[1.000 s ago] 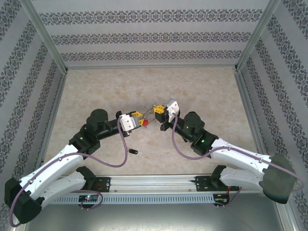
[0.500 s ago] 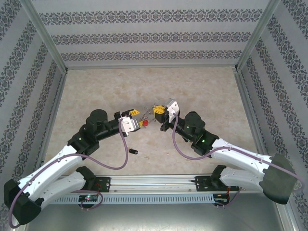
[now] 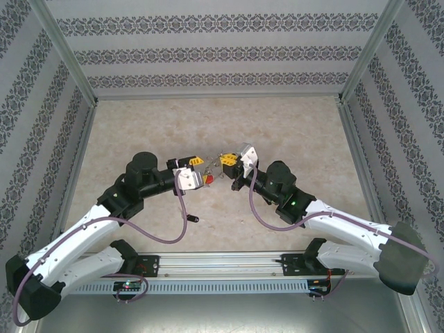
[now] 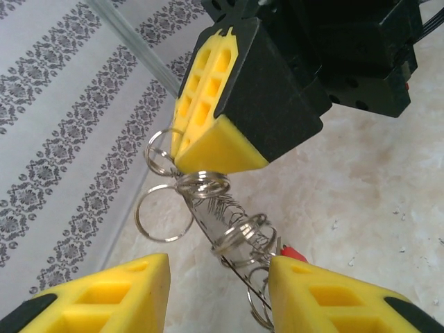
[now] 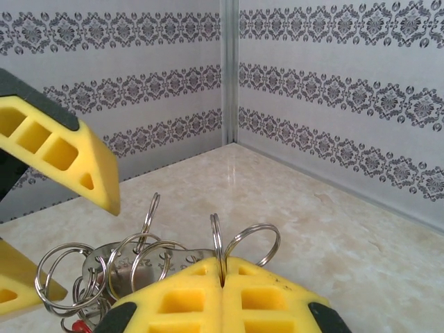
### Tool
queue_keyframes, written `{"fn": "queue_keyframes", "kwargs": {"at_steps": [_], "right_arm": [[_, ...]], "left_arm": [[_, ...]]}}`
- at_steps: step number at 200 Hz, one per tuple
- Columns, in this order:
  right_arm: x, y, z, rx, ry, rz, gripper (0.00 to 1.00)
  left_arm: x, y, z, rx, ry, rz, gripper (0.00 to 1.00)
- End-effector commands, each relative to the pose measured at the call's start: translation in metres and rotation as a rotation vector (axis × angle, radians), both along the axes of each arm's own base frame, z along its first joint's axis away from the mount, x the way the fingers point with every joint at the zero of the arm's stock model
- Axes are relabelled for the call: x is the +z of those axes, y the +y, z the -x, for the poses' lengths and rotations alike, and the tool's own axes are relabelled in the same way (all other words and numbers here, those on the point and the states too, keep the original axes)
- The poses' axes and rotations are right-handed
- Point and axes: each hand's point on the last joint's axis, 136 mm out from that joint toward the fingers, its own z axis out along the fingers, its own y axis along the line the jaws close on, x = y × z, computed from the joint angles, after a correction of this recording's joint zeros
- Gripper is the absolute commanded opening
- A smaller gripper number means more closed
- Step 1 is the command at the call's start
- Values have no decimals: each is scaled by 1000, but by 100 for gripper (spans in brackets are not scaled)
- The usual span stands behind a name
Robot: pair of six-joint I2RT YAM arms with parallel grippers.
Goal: Put the keys on the keyring
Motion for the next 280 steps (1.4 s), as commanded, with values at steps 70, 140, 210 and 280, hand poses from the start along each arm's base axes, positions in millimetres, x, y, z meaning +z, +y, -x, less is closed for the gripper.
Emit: {"fn": "queue_keyframes", "kwargs": {"at_steps": [70,140,210,280], "right_arm": [[10,9,4,62,-32,-15,0],[6,12,7,88,-30,8,0],[8,13,9,103,-38,26,0],[10,13,9,103,-29,12,0]], "left_arm": [[-5,-11,16,-131,12,-81,34],[-16,-9,22,-162,37,-141,19],[-32,-8,21,-169,65,-189,19],[-32,-15,19,-190,73,-171,24]]}}
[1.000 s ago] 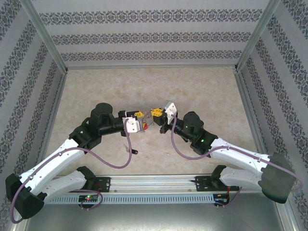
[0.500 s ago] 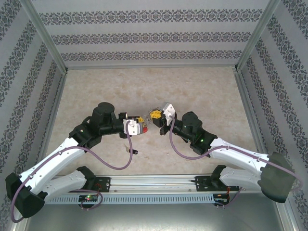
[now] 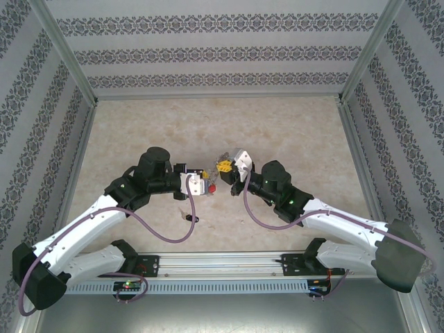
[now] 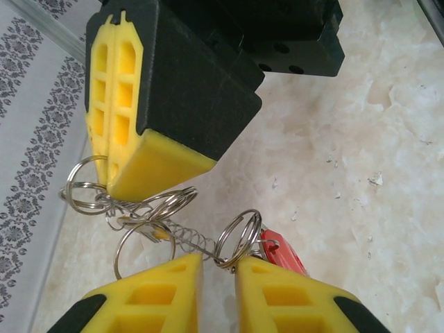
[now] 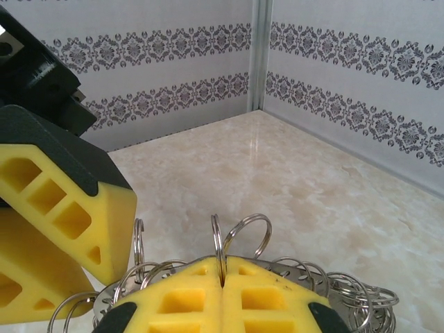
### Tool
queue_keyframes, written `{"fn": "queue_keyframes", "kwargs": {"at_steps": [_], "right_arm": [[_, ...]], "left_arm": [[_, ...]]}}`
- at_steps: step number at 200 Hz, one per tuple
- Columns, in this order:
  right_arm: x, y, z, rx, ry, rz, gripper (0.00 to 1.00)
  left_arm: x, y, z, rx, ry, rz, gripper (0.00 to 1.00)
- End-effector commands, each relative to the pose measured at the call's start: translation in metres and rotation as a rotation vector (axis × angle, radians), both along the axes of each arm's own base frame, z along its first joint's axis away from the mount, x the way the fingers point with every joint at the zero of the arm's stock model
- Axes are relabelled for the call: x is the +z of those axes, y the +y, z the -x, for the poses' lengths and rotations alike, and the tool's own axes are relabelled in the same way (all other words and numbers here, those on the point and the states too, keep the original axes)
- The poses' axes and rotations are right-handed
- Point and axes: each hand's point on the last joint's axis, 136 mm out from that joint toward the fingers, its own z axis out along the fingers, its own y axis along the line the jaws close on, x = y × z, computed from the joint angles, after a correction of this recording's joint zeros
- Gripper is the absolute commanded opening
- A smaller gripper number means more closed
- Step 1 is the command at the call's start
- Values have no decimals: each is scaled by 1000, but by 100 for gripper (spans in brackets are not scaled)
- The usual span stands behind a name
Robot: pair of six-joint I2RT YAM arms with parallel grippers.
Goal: Put the keys on the keyring
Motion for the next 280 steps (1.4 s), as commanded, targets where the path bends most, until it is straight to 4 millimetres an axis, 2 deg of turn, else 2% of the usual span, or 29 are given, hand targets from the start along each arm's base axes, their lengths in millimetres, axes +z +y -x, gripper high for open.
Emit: {"fn": "queue_keyframes", "kwargs": {"at_steps": [1,47,116,157,210,280], "right_arm": [[38,3,0,18,-67,-84,0],[39,2,-4,-6,-63,-93,0],[35,2,-7,-22,-56,-83,0],[33,-1,-9,-37,-68,-66,0],[32,-2,-10,-37,-66,-63,0],[34,-1,-8,-27,-64,-64,0]], "left_arm": [[10,-8,7,-56,-11,19,24],[13,-14,10,-88,-3,50,39],[21,-18,15,-108,-8,64,39],[23,-12,20,-100,-5,63,40],[33,-4,29,-82,-24,99,48],[24,-11,22,-114,0,42,40]]}}
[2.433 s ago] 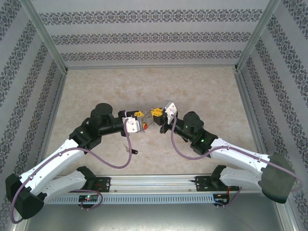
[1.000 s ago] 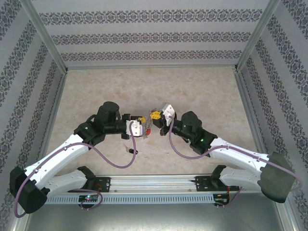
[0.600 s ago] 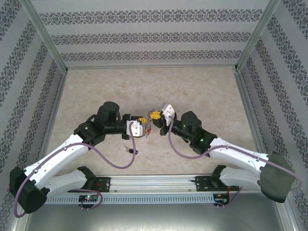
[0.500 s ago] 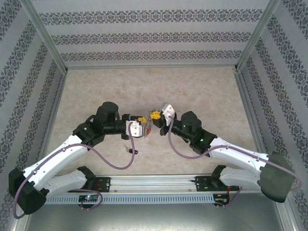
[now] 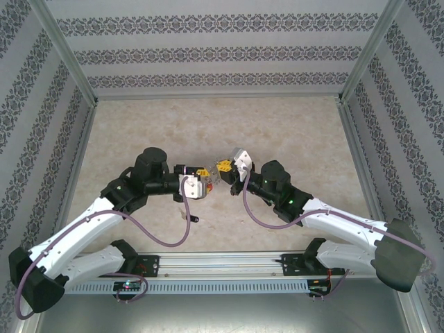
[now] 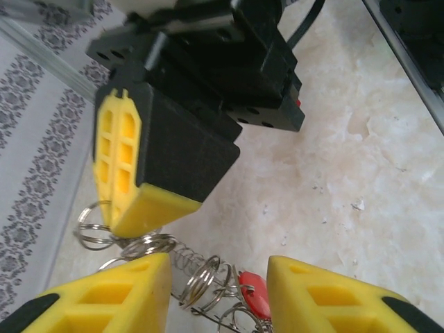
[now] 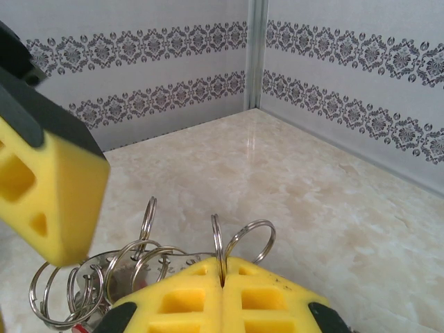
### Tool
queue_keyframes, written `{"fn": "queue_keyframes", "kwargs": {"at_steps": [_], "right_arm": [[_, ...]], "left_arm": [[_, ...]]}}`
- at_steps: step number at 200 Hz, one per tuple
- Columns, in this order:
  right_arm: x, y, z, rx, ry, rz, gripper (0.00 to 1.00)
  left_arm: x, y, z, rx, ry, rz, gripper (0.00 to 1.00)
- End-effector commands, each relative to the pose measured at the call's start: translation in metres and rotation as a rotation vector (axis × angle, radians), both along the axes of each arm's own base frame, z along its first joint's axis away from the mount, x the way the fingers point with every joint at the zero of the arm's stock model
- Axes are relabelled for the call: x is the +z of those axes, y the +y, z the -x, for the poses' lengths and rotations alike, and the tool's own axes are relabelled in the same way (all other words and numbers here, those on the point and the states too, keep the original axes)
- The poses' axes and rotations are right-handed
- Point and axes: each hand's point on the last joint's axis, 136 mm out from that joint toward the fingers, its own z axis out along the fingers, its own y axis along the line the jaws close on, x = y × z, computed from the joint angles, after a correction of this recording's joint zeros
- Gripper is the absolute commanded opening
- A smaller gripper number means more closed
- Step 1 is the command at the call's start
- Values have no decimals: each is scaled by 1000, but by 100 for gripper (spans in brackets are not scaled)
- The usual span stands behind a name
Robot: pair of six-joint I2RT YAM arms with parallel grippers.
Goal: Put the keys on the keyring
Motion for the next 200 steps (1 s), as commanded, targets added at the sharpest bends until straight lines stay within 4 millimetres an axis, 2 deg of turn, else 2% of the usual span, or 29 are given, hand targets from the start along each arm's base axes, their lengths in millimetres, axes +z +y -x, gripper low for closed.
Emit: {"fn": "queue_keyframes", "kwargs": {"at_steps": [1,43,114,175,200], "right_arm": [[36,-1,-6,-15,-69,-67,0],[35,0,-6,-11,-62,-66,0],[38,3,-7,-4,-67,-67,0],[38,2,-6,-3,-69,-68,0],[34,1,-5,-3,-63,-62,0]], "left_arm": [[9,-6,8,-53,-6,-7,40],[1,-3,0,-30,-37,-70,32],[-17,4,-6,2,-63,-173,27],[-11,11,-13,52,-136,-182,16],[-7,14,-12,58,-149,-179,5]]}}
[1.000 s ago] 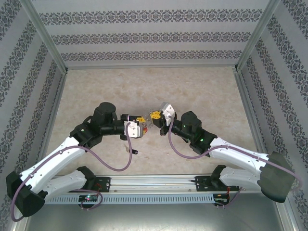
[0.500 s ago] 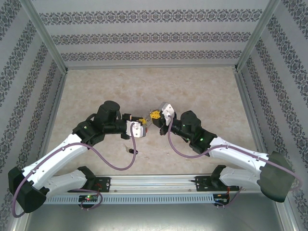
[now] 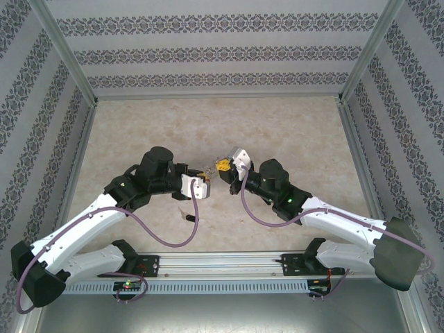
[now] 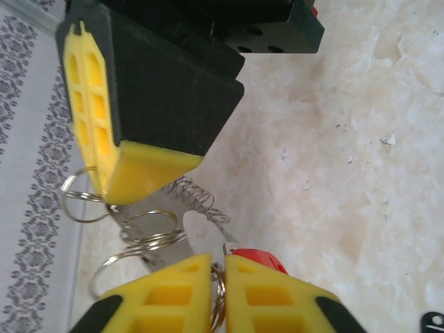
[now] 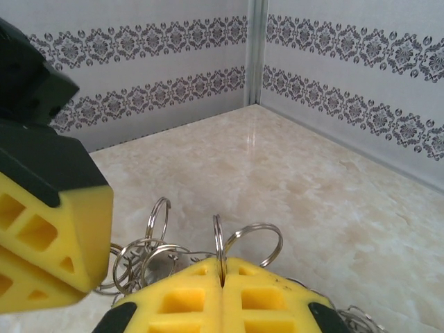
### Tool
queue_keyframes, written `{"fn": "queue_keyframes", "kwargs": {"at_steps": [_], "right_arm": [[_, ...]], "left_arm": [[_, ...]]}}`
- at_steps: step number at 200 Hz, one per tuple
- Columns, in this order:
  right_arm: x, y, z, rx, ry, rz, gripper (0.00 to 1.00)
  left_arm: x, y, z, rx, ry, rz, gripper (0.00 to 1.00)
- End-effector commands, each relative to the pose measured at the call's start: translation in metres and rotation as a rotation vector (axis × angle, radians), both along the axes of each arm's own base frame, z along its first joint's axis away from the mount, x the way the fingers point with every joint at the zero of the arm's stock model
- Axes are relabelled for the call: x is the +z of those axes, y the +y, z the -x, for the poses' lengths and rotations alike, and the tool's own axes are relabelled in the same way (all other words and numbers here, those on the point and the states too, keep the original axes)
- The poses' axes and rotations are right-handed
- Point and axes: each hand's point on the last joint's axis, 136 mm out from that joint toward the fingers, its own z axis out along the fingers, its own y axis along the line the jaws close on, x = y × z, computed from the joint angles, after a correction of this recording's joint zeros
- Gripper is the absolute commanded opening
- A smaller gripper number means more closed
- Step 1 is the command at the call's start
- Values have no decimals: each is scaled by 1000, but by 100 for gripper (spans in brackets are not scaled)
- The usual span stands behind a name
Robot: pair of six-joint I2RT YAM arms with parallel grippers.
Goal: Put the keys on the keyring
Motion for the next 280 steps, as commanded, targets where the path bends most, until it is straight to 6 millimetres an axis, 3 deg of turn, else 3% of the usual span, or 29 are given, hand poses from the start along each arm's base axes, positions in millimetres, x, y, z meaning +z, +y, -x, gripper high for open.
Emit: {"fn": "queue_keyframes", "kwargs": {"at_steps": [1,11,62,99,112,125,185,224,280], "right_arm": [[35,-1,-3,-3,-75,-75,0],[34,-2,-2,-5,-73,-73,0],[29,-6,0,-7,-71,-69,0],[27,-7,4,20,-105,-34,0],[27,-10,5,24,-121,-18,0],[29,-12,5,29,-132,-11,0],[34,-17,13,72,-150,-4,0],[35,-15,17,98,-156,-5,0],[39,-13,19,113,-157,-11,0]], "left_arm": [[5,2,4,-8,-35,-11,4],[6,3,6,-8,-34,-10,0],[15,3,13,-15,-22,38,0],[32,-1,25,-32,33,130,11],[34,0,27,-25,60,164,26],[35,2,30,-19,84,191,33],[36,15,32,33,102,260,45],[34,10,22,46,105,259,45],[33,-2,13,32,123,290,34]]}}
